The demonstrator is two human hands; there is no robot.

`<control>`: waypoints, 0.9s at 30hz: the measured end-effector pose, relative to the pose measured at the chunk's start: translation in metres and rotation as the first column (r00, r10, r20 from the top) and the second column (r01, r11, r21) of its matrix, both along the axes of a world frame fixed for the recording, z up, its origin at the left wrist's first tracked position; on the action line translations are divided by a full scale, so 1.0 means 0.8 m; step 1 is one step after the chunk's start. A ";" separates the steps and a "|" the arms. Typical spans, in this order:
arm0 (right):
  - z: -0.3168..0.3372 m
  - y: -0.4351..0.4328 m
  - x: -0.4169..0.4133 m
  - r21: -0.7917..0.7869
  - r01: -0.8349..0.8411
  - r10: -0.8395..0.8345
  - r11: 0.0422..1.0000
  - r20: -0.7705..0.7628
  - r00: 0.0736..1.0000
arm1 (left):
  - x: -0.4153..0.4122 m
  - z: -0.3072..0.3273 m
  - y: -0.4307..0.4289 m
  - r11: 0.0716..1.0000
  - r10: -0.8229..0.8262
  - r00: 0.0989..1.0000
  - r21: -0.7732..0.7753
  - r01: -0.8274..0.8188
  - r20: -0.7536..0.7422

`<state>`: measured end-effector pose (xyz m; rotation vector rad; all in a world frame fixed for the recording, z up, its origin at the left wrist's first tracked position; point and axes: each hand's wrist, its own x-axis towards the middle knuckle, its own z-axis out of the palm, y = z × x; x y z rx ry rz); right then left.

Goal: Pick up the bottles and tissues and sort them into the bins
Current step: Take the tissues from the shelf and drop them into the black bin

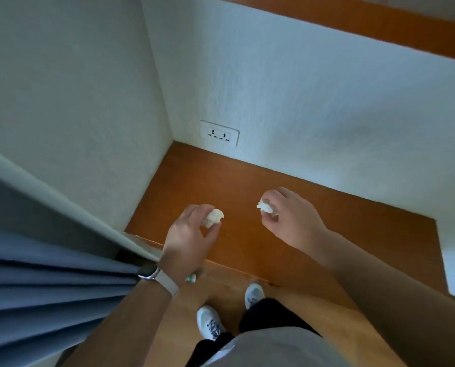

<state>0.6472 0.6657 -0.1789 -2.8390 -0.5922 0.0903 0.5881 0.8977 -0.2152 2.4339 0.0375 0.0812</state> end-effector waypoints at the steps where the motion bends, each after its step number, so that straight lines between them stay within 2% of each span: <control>1: 0.004 -0.008 -0.008 0.011 0.018 -0.018 1.000 0.002 1.000 | -0.002 0.006 -0.007 1.000 -0.011 1.000 -0.015 0.011 -0.004; 8: 0.034 -0.076 -0.042 0.089 0.190 -0.192 0.978 0.013 0.981 | -0.007 0.038 -0.059 0.992 -0.127 0.991 0.005 0.127 0.049; 13: 0.053 -0.148 -0.080 0.171 0.312 -0.320 0.935 0.023 0.947 | -0.009 0.067 -0.133 0.977 -0.213 0.977 -0.001 0.213 0.024; 19: 0.071 -0.270 -0.157 0.271 0.475 -0.509 0.837 0.066 0.858 | -0.032 0.093 -0.273 0.942 -0.325 0.944 -0.075 0.328 0.048; 27: 0.083 -0.446 -0.292 0.377 0.679 -0.732 0.630 -0.007 0.682 | -0.103 0.105 -0.467 0.840 -0.524 0.843 -0.095 0.535 0.120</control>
